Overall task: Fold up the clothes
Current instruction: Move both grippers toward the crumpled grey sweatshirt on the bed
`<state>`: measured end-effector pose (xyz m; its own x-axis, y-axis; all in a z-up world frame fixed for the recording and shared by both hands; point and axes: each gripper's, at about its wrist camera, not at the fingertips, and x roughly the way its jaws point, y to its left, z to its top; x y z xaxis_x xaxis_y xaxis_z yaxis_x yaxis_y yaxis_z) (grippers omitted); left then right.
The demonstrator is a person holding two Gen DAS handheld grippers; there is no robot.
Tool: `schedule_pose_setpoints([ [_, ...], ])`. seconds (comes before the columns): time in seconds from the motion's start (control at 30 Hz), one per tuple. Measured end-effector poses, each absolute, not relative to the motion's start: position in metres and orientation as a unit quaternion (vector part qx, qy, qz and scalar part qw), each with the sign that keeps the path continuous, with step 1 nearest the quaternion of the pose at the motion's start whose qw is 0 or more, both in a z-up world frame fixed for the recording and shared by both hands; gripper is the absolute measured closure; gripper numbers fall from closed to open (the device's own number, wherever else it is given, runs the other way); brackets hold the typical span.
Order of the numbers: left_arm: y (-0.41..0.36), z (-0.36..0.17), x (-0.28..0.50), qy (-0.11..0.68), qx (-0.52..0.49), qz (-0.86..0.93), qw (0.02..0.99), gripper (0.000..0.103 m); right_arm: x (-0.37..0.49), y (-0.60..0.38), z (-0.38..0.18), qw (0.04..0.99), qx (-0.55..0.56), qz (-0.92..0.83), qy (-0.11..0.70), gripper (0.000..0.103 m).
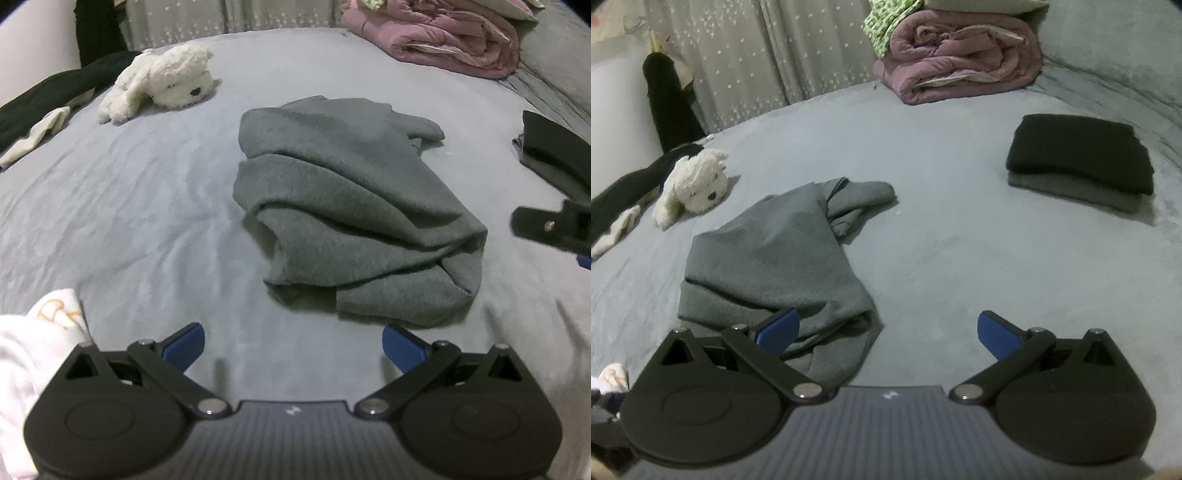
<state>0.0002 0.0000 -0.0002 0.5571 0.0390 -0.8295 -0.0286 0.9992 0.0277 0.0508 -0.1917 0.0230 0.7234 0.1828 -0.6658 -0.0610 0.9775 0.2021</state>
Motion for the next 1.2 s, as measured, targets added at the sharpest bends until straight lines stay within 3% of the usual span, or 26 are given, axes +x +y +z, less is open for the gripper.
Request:
schedule_pose_setpoints([
  [1.2, 0.021, -0.008, 0.001, 0.48, -0.016, 0.047, 0.876, 0.0, 0.049, -0.178, -0.001, 0.904, 0.079, 0.073, 0.414, 0.0],
])
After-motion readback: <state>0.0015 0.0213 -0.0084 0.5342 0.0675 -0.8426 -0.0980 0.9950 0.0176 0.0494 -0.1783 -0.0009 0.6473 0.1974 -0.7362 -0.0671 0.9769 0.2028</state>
